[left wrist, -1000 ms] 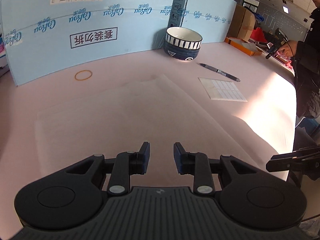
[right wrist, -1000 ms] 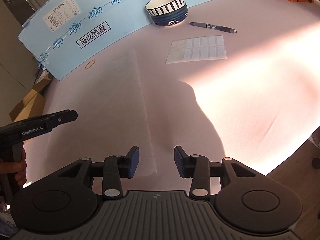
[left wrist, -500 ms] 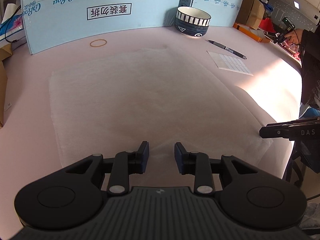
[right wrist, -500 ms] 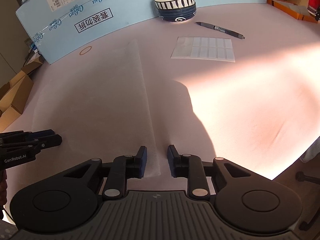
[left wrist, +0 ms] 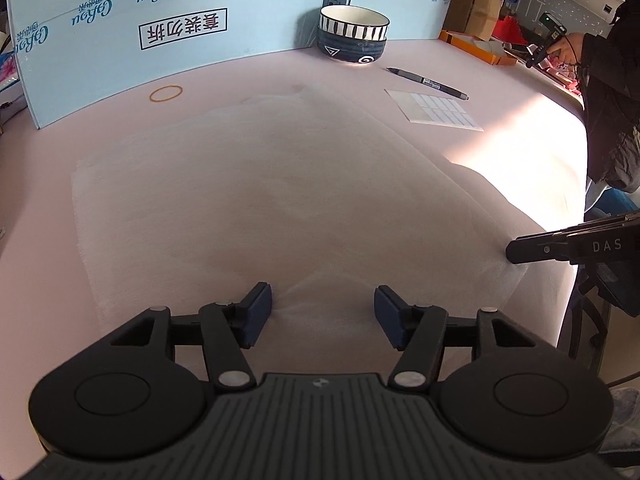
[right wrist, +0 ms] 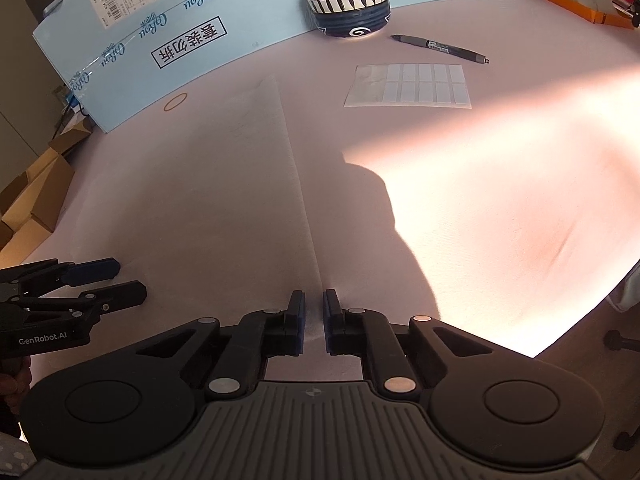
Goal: Fold shopping bag
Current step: 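Lower the right gripper to the folded bag edge and close on it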
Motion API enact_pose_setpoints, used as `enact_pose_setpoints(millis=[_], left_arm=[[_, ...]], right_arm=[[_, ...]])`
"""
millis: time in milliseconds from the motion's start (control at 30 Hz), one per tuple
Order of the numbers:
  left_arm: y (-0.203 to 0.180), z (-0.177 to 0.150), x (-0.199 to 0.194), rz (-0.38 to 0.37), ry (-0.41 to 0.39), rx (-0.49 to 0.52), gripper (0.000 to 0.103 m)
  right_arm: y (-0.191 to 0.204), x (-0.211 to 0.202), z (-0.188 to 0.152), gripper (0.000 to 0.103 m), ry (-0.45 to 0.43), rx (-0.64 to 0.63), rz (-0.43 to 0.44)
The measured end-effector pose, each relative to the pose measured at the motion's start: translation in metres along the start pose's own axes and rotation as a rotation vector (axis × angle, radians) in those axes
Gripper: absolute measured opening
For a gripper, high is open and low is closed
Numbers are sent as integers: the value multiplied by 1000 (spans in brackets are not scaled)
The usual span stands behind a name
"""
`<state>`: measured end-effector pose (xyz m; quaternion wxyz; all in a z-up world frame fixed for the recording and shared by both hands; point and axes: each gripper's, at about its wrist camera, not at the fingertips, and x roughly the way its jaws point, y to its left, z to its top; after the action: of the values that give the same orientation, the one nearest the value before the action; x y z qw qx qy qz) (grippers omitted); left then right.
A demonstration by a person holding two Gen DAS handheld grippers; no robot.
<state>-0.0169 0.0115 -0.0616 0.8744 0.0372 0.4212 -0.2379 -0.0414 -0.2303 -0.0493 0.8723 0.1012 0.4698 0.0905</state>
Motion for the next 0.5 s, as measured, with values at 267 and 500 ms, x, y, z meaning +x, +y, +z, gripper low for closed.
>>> enact_pose_setpoints(millis=[267,500], left_arm=[[1,1,1,-12,-6,-37,63],[0,1,0,-8,-13,-50,63]], right_arm=[[2,0,-1,9,8,-21,6],[5,-3,-6,3,-25,-27,-2]])
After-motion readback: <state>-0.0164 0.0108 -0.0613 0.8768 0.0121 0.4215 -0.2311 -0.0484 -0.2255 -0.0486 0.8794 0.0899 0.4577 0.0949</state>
